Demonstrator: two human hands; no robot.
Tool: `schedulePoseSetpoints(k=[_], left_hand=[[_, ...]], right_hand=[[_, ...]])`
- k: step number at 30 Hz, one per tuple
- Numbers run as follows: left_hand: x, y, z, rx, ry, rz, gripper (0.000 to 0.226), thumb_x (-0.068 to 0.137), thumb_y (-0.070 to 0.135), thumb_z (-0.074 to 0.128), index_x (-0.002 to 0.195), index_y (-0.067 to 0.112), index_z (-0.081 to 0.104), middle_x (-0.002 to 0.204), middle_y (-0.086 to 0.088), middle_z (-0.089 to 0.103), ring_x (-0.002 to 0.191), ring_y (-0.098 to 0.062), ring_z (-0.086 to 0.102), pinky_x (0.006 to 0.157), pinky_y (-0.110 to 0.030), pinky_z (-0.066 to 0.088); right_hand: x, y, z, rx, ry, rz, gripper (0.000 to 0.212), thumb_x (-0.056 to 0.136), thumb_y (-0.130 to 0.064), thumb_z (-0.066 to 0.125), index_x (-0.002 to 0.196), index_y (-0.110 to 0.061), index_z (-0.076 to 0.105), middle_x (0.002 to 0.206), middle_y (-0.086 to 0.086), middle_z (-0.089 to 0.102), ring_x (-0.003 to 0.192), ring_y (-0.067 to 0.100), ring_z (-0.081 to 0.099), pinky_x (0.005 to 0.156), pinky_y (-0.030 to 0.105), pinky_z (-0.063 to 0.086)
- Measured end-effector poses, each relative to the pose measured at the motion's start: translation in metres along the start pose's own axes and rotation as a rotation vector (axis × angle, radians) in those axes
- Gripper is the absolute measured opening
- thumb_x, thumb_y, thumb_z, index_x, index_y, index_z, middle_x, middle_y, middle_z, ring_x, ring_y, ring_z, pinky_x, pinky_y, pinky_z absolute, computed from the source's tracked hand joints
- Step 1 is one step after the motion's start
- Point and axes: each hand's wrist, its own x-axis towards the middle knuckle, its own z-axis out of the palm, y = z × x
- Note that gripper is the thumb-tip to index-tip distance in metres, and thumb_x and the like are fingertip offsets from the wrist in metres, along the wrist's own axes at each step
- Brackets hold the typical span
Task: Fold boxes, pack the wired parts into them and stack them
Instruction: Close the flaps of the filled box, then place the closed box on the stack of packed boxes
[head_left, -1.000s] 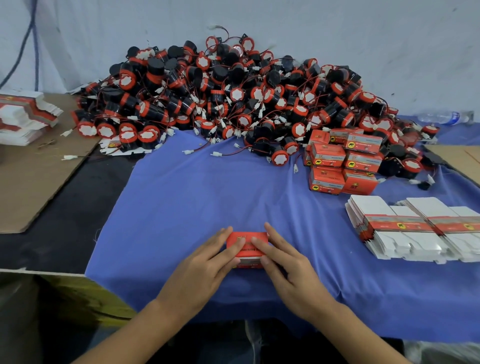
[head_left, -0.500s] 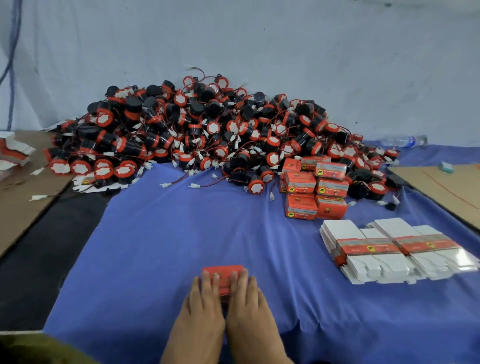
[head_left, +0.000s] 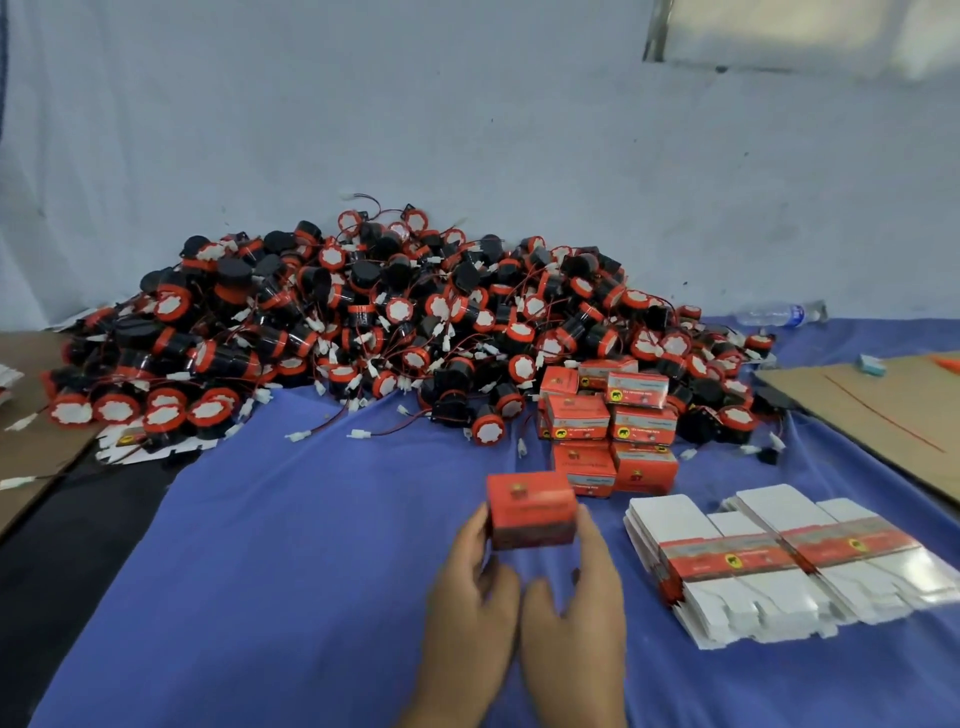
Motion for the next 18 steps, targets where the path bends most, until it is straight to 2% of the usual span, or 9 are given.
schedulePoseSetpoints(k=[3, 6, 7, 9, 11, 13, 15, 17, 18], left_hand=[[0.047, 0.012, 0.029, 0.028, -0.198, 0.033, 0.058, 0.088, -0.007, 0.051, 0.129, 0.033, 0.061, 0.114, 0.016, 0.073, 0.107, -0.012, 0.069, 0.097, -0.035, 0.055], [0.095, 0.01, 0.054, 0.058, -0.274, 0.023, 0.053, 0.085, 0.01, 0.056, 0.126, 0.044, 0.058, 0.124, 0.014, 0.069, 0.119, -0.018, 0.063, 0.106, -0.039, 0.049], [0.11, 0.004, 0.063, 0.081, -0.316, 0.032, 0.052, 0.089, 0.012, 0.056, 0.126, 0.047, 0.055, 0.135, 0.014, 0.061, 0.133, -0.019, 0.054, 0.113, -0.036, 0.041], [0.139, -0.014, 0.076, 0.255, -0.38, -0.006, 0.052, 0.1, 0.014, 0.052, 0.144, 0.038, 0.044, 0.162, 0.004, 0.03, 0.155, -0.023, 0.008, 0.124, -0.04, 0.016], [0.158, -0.031, 0.08, 0.523, -0.417, -0.018, 0.06, 0.105, 0.023, 0.047, 0.157, 0.034, 0.022, 0.168, 0.0, 0.007, 0.152, -0.024, -0.021, 0.123, -0.049, -0.002], [0.163, -0.04, 0.082, 0.617, -0.445, 0.03, 0.063, 0.106, 0.025, 0.045, 0.159, 0.036, 0.012, 0.169, 0.003, 0.006, 0.152, -0.024, -0.023, 0.121, -0.05, -0.006], [0.164, -0.043, 0.08, 0.603, -0.474, 0.067, 0.067, 0.106, 0.023, 0.044, 0.159, 0.038, 0.006, 0.168, 0.006, 0.004, 0.151, -0.02, -0.023, 0.122, -0.047, -0.007], [0.157, -0.04, 0.079, 0.53, -0.456, 0.084, 0.068, 0.106, 0.021, 0.045, 0.159, 0.036, 0.006, 0.167, 0.011, 0.001, 0.152, -0.015, -0.021, 0.123, -0.042, -0.004], [0.15, -0.037, 0.079, 0.483, -0.377, 0.099, 0.067, 0.105, 0.019, 0.047, 0.16, 0.032, 0.01, 0.164, 0.014, 0.004, 0.152, -0.011, -0.014, 0.124, -0.037, 0.002]], right_hand=[[0.051, -0.004, 0.001, 0.022, -0.011, 0.032, 0.077, 0.089, 0.007, 0.055, 0.155, -0.024, 0.032, 0.136, -0.005, 0.035, 0.122, 0.014, 0.049, 0.102, 0.031, 0.045], [0.1, 0.002, 0.007, -0.007, 0.052, 0.029, 0.075, 0.09, 0.005, 0.055, 0.157, -0.017, 0.031, 0.139, 0.003, 0.036, 0.118, 0.013, 0.048, 0.093, 0.013, 0.039], [0.114, 0.006, 0.011, -0.032, 0.044, 0.027, 0.073, 0.09, 0.004, 0.055, 0.157, -0.016, 0.032, 0.143, 0.004, 0.037, 0.122, 0.015, 0.048, 0.095, 0.015, 0.038], [0.14, 0.014, 0.018, -0.083, -0.002, 0.031, 0.068, 0.089, 0.004, 0.053, 0.153, -0.013, 0.038, 0.149, 0.007, 0.041, 0.134, 0.022, 0.045, 0.109, 0.028, 0.038], [0.152, 0.026, 0.024, -0.129, -0.068, 0.04, 0.062, 0.088, 0.006, 0.051, 0.147, -0.009, 0.046, 0.152, 0.009, 0.044, 0.141, 0.026, 0.041, 0.116, 0.038, 0.035], [0.155, 0.036, 0.027, -0.193, -0.093, 0.044, 0.06, 0.09, 0.005, 0.052, 0.149, -0.007, 0.045, 0.16, 0.005, 0.033, 0.148, 0.02, 0.031, 0.122, 0.031, 0.025], [0.154, 0.042, 0.027, -0.242, -0.088, 0.028, 0.061, 0.094, 0.002, 0.051, 0.153, -0.01, 0.04, 0.164, -0.001, 0.024, 0.15, 0.013, 0.023, 0.116, 0.02, 0.018], [0.151, 0.041, 0.023, -0.251, -0.076, 0.005, 0.062, 0.095, 0.0, 0.053, 0.154, -0.012, 0.039, 0.164, -0.004, 0.025, 0.15, 0.011, 0.023, 0.114, 0.018, 0.019], [0.149, 0.038, 0.019, -0.245, -0.066, 0.0, 0.061, 0.094, -0.001, 0.054, 0.153, -0.013, 0.04, 0.161, -0.005, 0.03, 0.148, 0.011, 0.027, 0.115, 0.02, 0.022]])
